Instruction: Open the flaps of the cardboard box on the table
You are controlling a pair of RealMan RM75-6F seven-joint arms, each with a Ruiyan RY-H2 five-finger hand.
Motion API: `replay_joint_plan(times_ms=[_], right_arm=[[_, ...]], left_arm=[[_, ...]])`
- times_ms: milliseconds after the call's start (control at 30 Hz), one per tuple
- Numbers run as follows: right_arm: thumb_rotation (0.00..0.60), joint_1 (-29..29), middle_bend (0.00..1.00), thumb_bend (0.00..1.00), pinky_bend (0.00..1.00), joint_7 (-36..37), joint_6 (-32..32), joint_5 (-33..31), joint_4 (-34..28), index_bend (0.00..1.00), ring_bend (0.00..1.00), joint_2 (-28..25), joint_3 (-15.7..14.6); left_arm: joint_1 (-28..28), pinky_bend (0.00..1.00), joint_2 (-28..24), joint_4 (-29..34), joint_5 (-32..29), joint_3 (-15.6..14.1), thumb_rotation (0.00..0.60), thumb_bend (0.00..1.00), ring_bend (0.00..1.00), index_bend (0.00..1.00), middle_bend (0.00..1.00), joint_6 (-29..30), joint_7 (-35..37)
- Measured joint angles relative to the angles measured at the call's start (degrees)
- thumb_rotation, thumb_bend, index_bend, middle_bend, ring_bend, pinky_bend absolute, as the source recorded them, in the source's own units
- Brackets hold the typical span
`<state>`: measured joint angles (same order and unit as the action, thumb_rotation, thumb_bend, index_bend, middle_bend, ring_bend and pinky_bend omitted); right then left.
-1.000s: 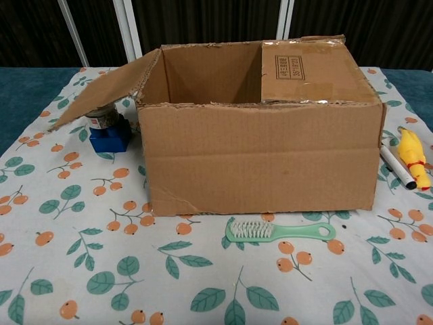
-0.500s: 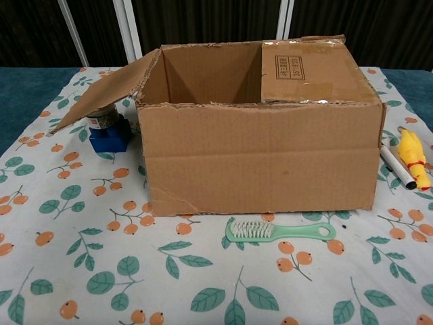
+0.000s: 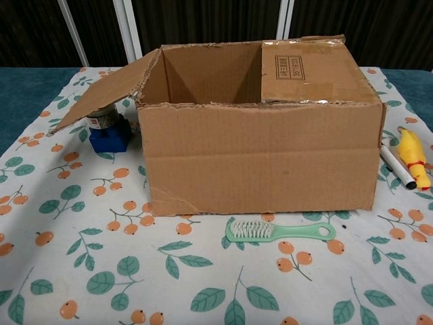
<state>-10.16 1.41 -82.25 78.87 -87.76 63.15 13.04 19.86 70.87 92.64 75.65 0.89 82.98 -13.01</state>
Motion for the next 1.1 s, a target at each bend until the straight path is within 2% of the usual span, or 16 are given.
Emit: replay_joint_plan(times_ms=[67,133,367,667,767,1100], right_arm=[[0.6,-1.44,0.0,0.61,0.22,-0.93,1.85,0.42,-1.21,0.06,0.0,-1.81,0.48],[0.6,-3.16,0.0,0.71,0.22,-1.65,4.47,0.57,-2.77,0.08,0.0,-3.85,1.08],[0.6,-12.38,0.04,0.99,0.23,-5.62,15.17,1.12,-8.11,0.09,0.04,-9.81,4.03],[0.6,-27.59,0.12,1.0,0.23,-10.8,29.52,3.65,-10.18,0.16,0.1,-10.13,6.85],[0.6,-32.57,0.16,1.0,0.23,-12.05,34.64,3.78,-9.92,0.22,0.13,-9.15,7.36],[0.6,-44.93,0.21,1.0,0.24,-13.91,43.66,4.14,-6.01,0.29,0.17,-1.43,7.4]], left_arm=[[-0.47,0.1,0.72,-0.93,0.04,0.42,0.6,0.26,0.0,0.0,0.0,0.57,1.43],[-0.94,0.1,1.48,-1.69,0.36,1.12,0.6,0.26,0.0,0.0,0.0,1.4,3.33],[-2.01,0.1,2.6,-3.82,1.1,2.4,0.6,0.26,0.0,0.0,0.0,1.07,8.05],[-2.49,0.1,2.24,-3.81,1.41,3.58,0.6,0.26,0.0,0.0,0.0,-0.71,10.5],[-2.59,0.1,2.18,-3.79,1.45,3.8,0.6,0.26,0.0,0.0,0.0,-1.14,10.71],[-2.71,0.1,2.0,-3.66,1.4,4.57,0.6,0.26,0.0,0.0,0.0,-2.85,11.42]])
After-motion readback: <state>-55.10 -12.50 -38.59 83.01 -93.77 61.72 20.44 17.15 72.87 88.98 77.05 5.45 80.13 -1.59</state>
